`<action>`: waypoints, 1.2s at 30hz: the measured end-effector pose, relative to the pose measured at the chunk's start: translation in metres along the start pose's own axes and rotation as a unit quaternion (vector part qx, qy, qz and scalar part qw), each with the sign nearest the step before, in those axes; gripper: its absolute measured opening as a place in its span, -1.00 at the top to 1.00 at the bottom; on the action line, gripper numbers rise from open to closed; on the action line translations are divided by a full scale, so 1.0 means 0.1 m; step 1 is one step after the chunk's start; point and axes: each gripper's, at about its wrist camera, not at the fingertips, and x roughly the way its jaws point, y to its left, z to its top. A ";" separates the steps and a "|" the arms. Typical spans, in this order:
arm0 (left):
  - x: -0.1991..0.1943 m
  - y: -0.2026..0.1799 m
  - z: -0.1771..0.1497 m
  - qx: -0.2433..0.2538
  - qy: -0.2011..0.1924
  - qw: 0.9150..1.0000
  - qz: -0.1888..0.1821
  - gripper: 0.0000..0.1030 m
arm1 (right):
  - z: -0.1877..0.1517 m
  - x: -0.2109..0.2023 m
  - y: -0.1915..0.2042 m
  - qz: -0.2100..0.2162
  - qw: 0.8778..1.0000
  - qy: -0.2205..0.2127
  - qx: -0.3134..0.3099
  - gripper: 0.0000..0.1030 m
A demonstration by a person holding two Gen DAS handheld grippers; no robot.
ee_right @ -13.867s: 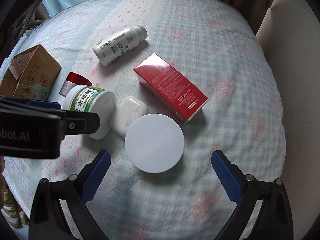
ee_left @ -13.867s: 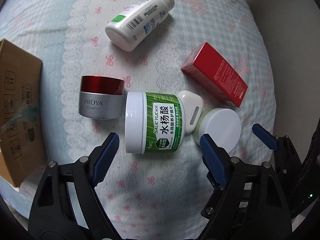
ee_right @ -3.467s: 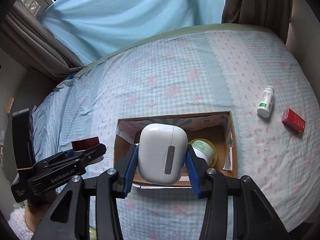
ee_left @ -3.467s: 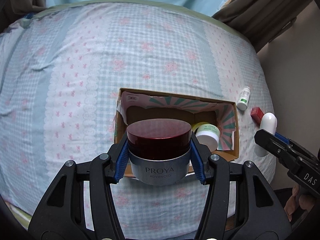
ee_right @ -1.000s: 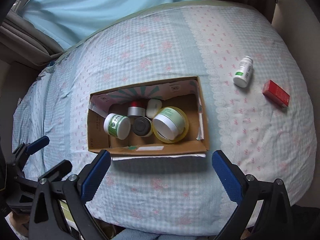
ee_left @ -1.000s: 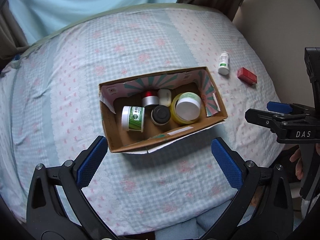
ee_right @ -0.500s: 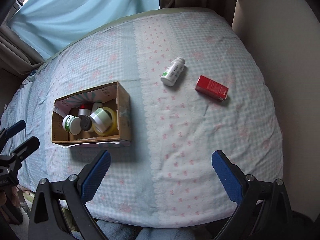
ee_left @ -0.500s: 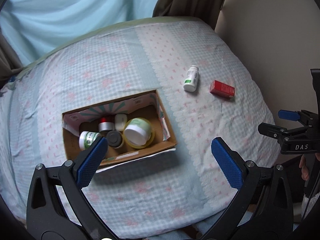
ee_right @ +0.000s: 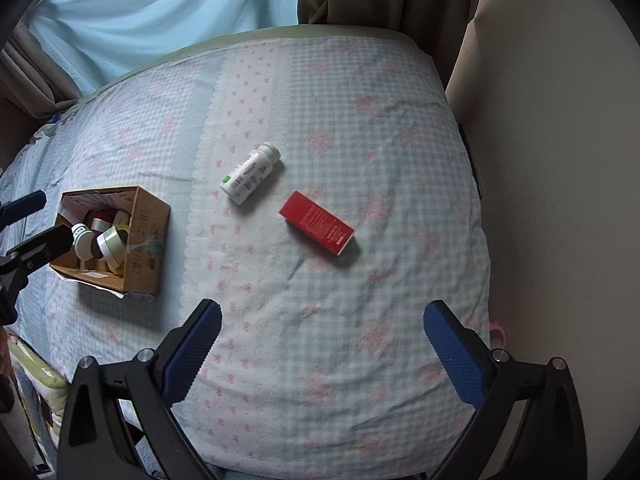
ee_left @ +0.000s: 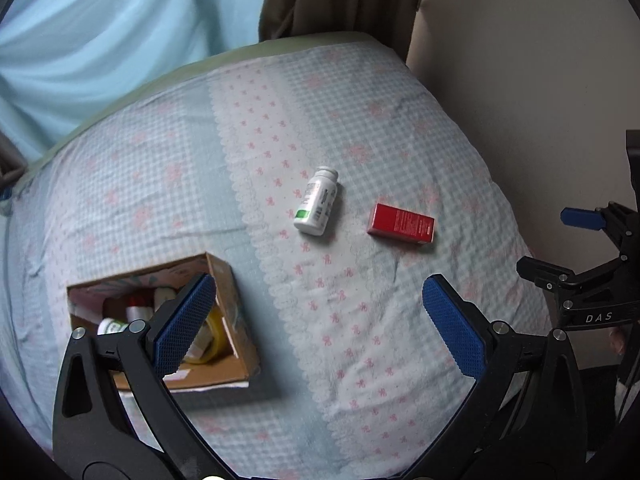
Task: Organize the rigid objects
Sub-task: 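Withdraw both tools from the box and move toward the pill bottle and red box, then grasp the white pill bottle with the left tool while the right tool grasps the red MARUBI box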
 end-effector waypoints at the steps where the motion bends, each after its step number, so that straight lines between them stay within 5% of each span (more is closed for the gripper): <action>1: 0.09 -0.03 0.09 0.009 0.004 1.000 -0.003 -0.99 | 0.03 0.04 -0.05 -0.002 1.000 0.001 -0.005 -0.96; 8: 0.98 -0.12 0.56 0.062 0.060 0.996 -0.008 -0.99 | 0.26 0.45 -0.19 -0.015 0.997 0.000 -0.079 -0.96; 15: 2.03 -0.05 0.85 0.084 0.119 0.989 -0.018 -0.98 | 0.43 1.15 -0.03 -0.007 0.981 0.017 -0.195 -0.96; 23: 2.99 0.00 0.83 0.116 0.201 0.973 -0.012 -0.55 | 0.56 1.96 0.27 -0.001 0.957 0.057 -0.285 -0.90; 28: 3.14 0.01 0.84 0.117 0.209 0.971 -0.019 -0.46 | 0.52 2.30 0.48 -0.012 0.937 0.085 -0.339 -0.58; 32: 3.25 0.01 0.84 0.113 0.223 0.968 -0.020 0.08 | 0.51 2.45 0.54 -0.011 0.931 0.106 -0.349 -0.18; 36: 3.28 0.03 0.86 0.117 0.223 0.968 -0.018 0.08 | 0.52 2.48 0.55 -0.034 0.930 0.105 -0.351 0.17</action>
